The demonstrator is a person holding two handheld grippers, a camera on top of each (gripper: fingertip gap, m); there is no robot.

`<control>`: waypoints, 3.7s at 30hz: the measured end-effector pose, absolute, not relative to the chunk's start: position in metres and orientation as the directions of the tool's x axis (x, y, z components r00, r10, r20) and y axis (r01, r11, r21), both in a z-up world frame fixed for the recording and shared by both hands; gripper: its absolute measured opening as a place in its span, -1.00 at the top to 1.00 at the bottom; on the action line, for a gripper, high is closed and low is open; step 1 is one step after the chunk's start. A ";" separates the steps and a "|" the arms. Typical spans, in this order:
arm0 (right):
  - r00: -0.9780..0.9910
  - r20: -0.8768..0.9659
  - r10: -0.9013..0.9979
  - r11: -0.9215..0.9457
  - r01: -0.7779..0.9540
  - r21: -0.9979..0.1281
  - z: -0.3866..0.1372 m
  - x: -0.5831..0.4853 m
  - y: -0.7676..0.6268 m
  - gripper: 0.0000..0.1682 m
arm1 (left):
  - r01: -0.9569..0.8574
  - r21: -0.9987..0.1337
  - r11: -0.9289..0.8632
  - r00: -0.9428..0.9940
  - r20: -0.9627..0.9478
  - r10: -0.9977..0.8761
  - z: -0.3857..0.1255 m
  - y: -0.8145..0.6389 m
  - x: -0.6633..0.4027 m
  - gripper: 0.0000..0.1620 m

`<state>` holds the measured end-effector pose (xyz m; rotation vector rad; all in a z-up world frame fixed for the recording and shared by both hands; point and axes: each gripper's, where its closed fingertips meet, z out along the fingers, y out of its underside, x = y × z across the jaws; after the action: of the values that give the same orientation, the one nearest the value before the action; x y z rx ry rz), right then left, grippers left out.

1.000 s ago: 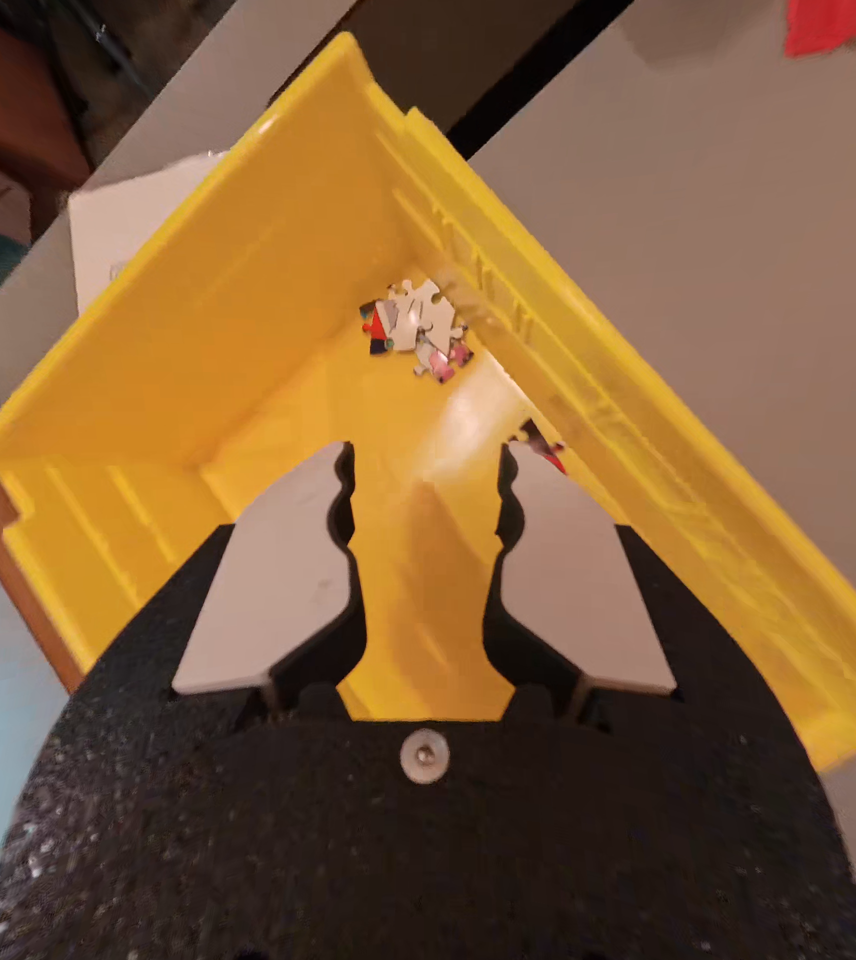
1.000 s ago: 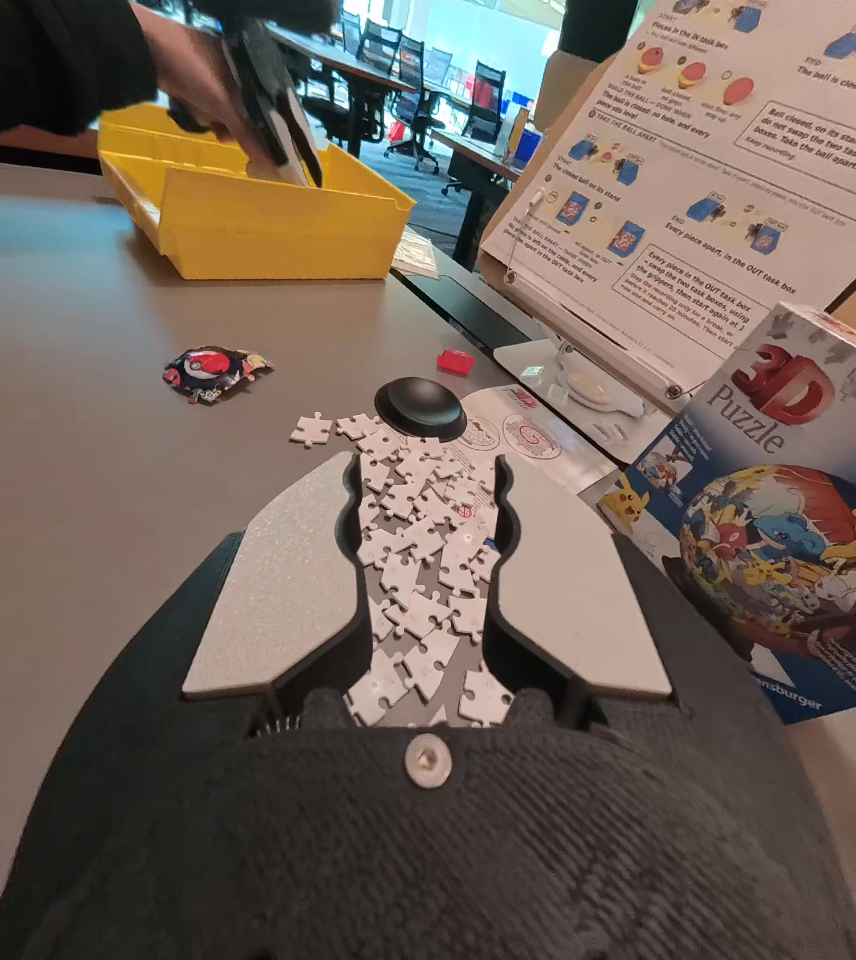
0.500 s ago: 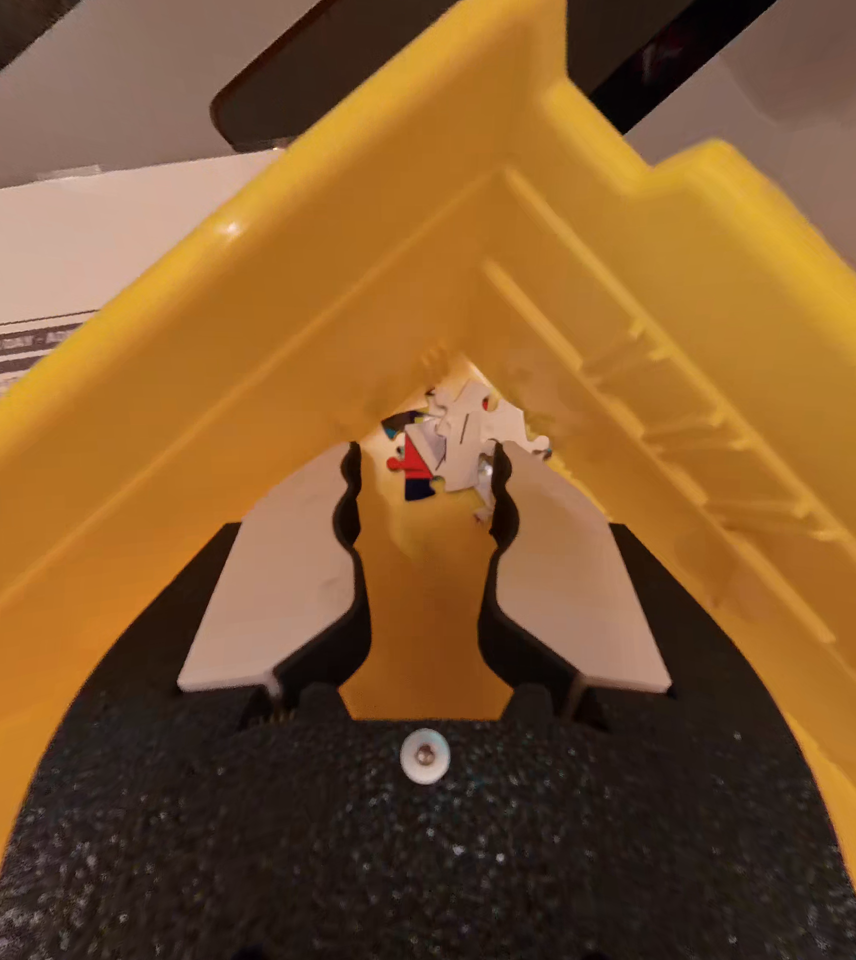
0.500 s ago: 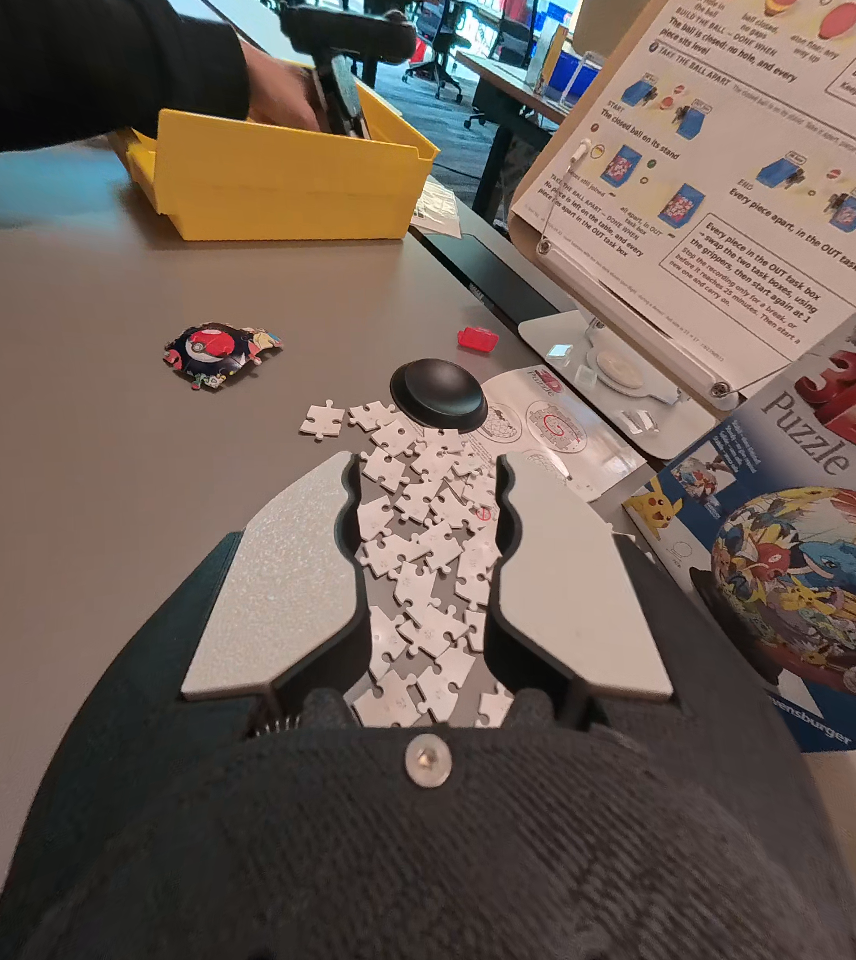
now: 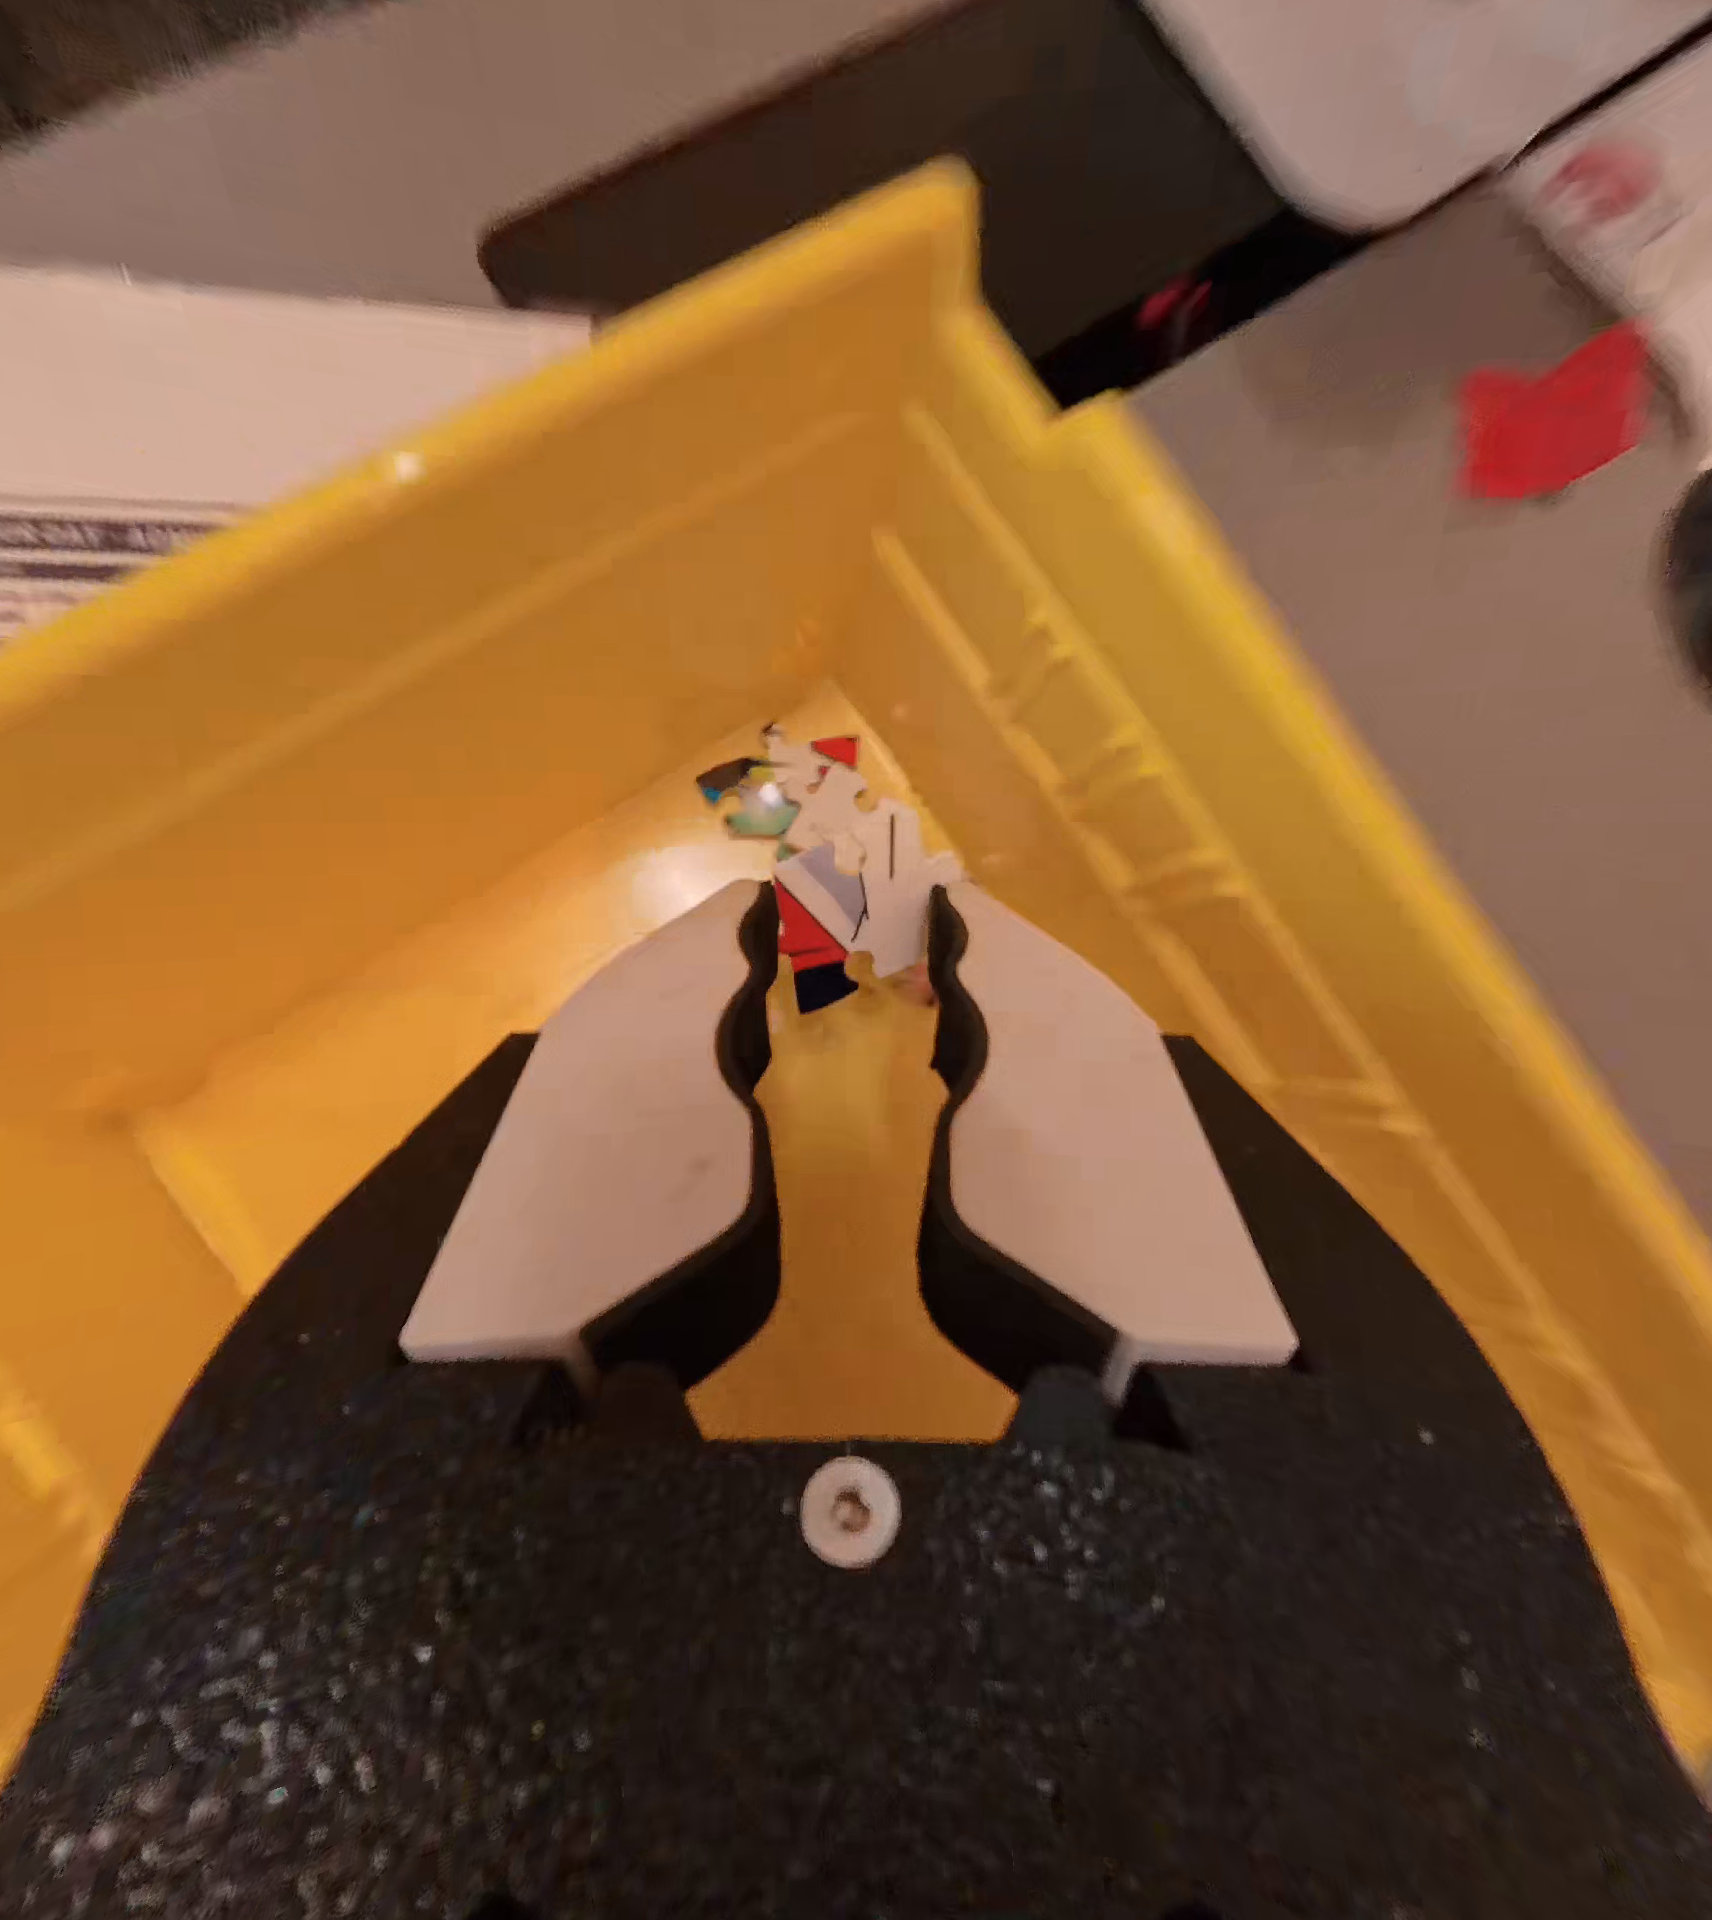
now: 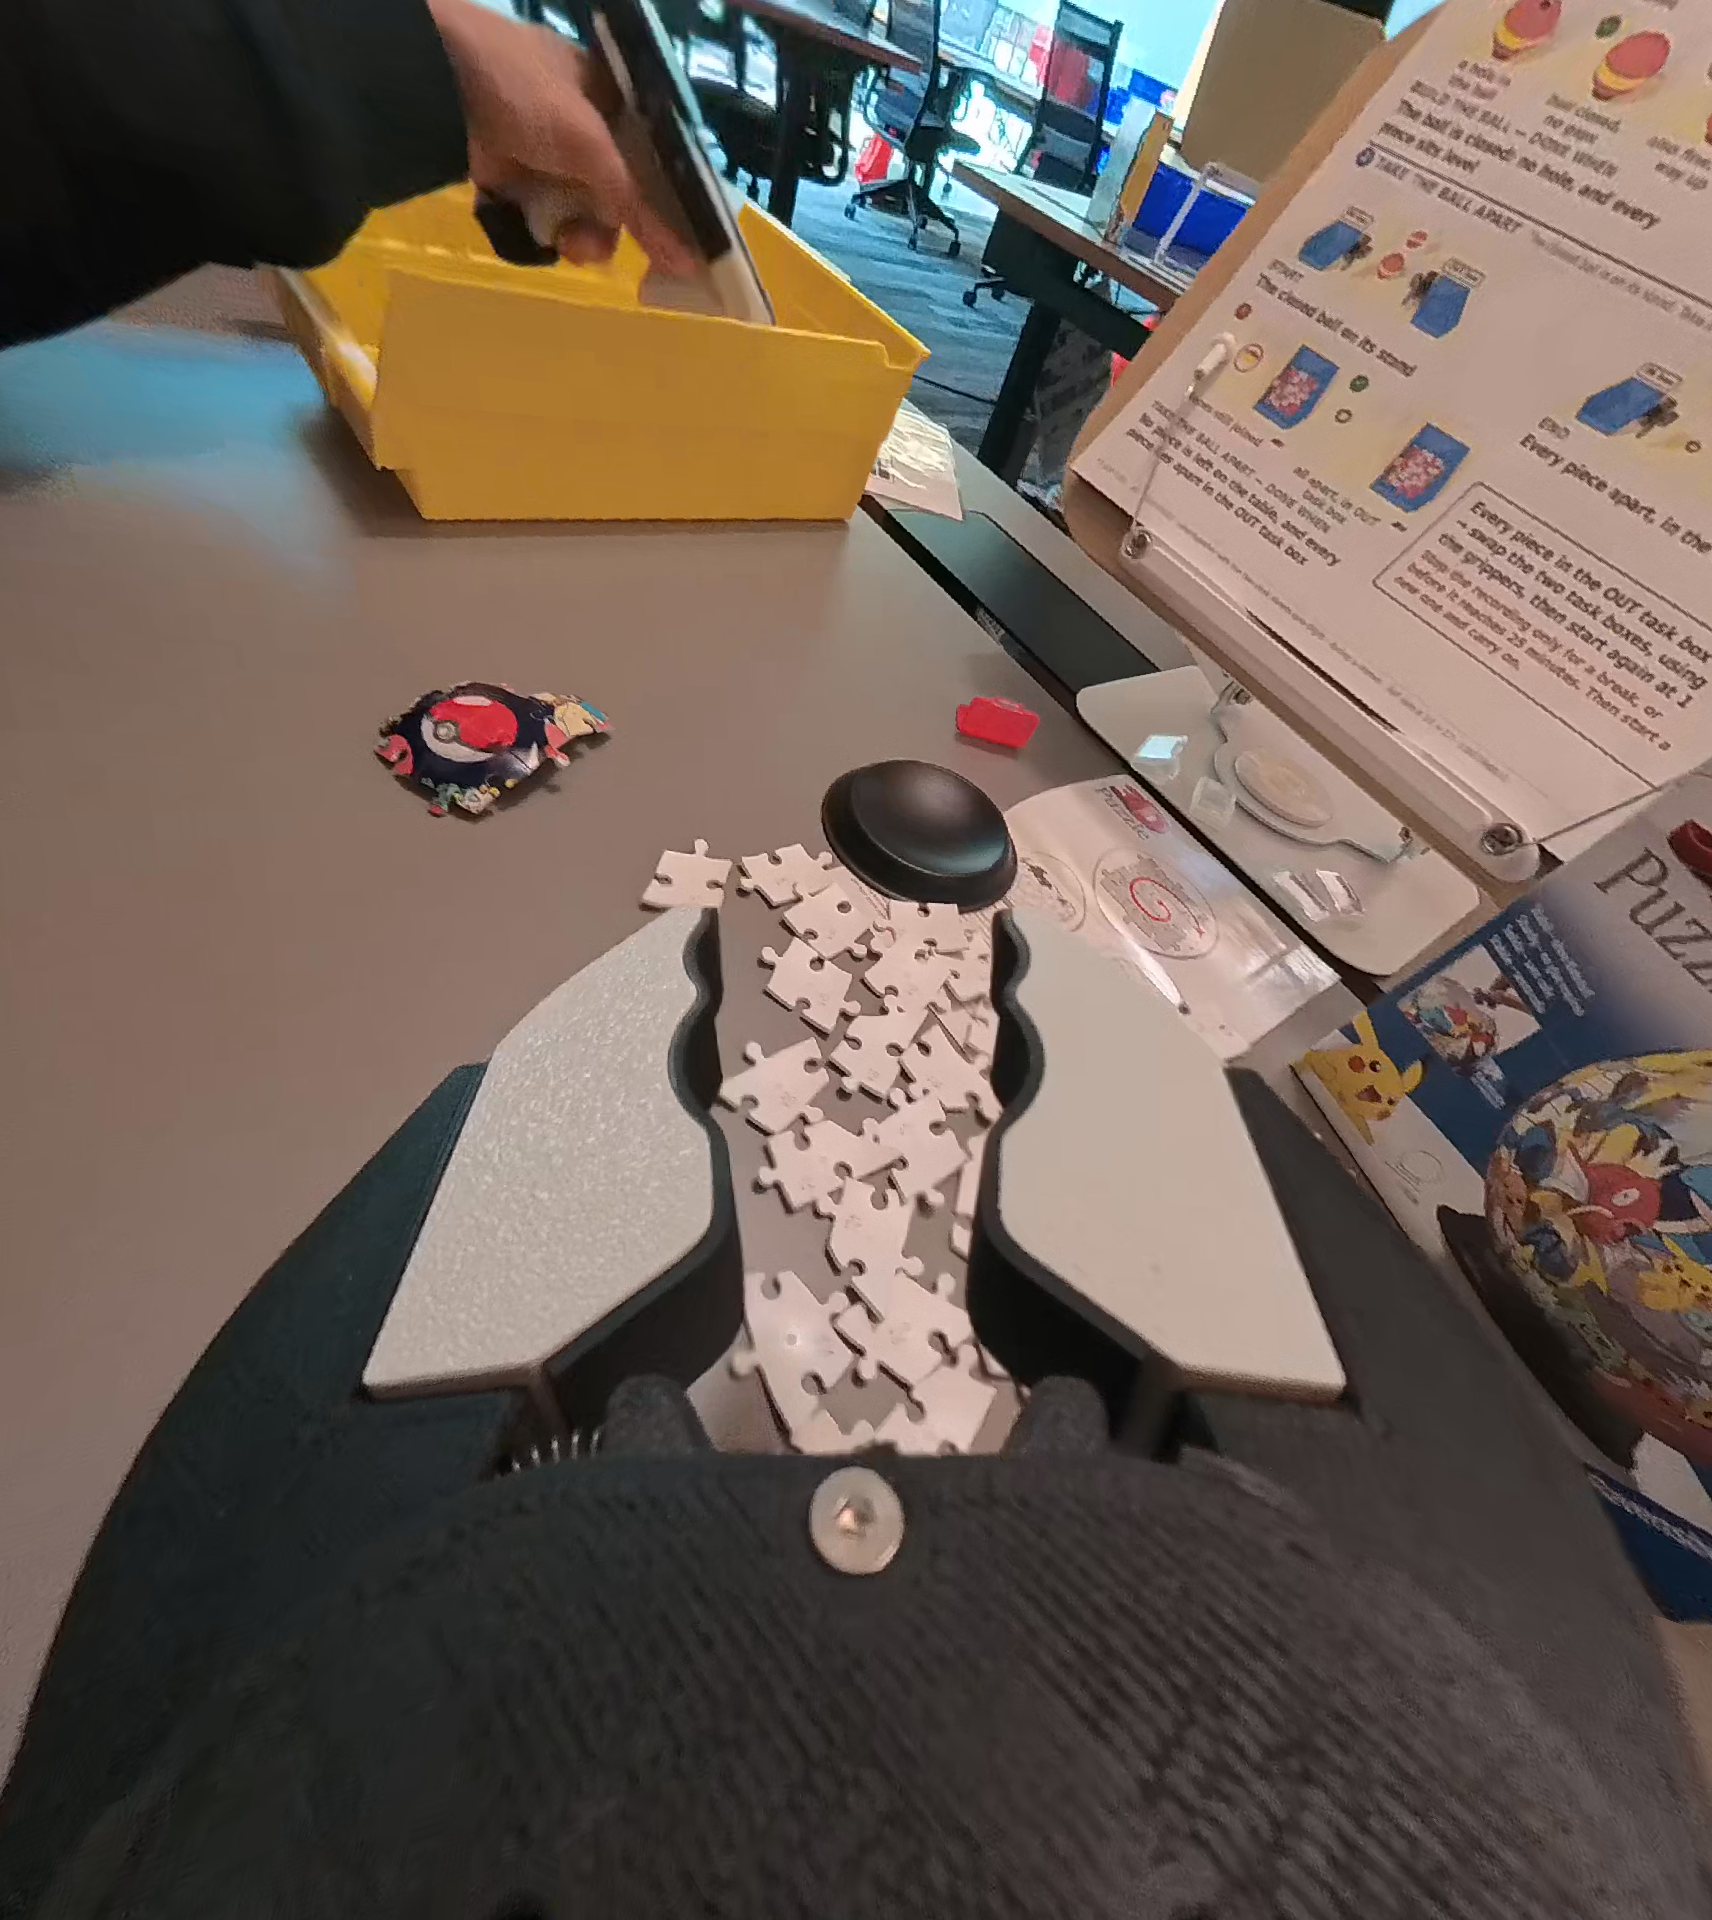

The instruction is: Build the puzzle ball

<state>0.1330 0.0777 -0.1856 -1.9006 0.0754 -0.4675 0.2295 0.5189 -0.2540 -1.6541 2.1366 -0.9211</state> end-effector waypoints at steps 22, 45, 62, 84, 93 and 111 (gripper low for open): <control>0.565 -0.642 0.518 0.128 -0.793 -0.595 -0.047 0.026 0.196 0.68 | -0.450 -0.685 -0.573 -0.875 0.209 0.438 -0.018 0.202 0.022 0.69; 0.913 -0.386 0.135 -0.132 -0.369 -0.920 -0.113 0.049 0.124 0.97 | -0.260 -0.945 -0.197 -0.963 0.270 -0.022 -0.066 0.142 0.058 0.61; 0.989 0.039 -0.142 -0.503 -0.038 -0.864 -0.170 0.070 0.073 0.96 | -0.113 -0.824 0.555 -0.967 -0.037 -0.252 -0.160 0.068 0.067 0.98; 0.943 -0.203 -0.265 0.222 -0.145 -0.964 -0.125 0.077 0.032 1.00 | -0.239 -0.842 -0.483 -0.883 0.396 -0.253 -0.104 0.040 0.083 0.99; 0.925 -0.327 -0.192 0.214 -0.285 -0.934 -0.122 0.090 0.013 1.00 | -0.217 -0.848 -0.484 -0.867 0.395 -0.304 -0.110 0.038 0.096 0.99; 0.905 -0.332 -0.265 0.275 -0.259 -0.926 -0.119 0.095 0.026 0.88 | -0.158 -0.840 -0.519 -0.874 0.364 -0.323 -0.109 0.031 0.098 0.99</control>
<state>0.0954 0.0258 -0.1188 -1.3065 0.4719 -0.0045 0.0977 0.0311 -0.1088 -0.7510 1.4864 -2.5473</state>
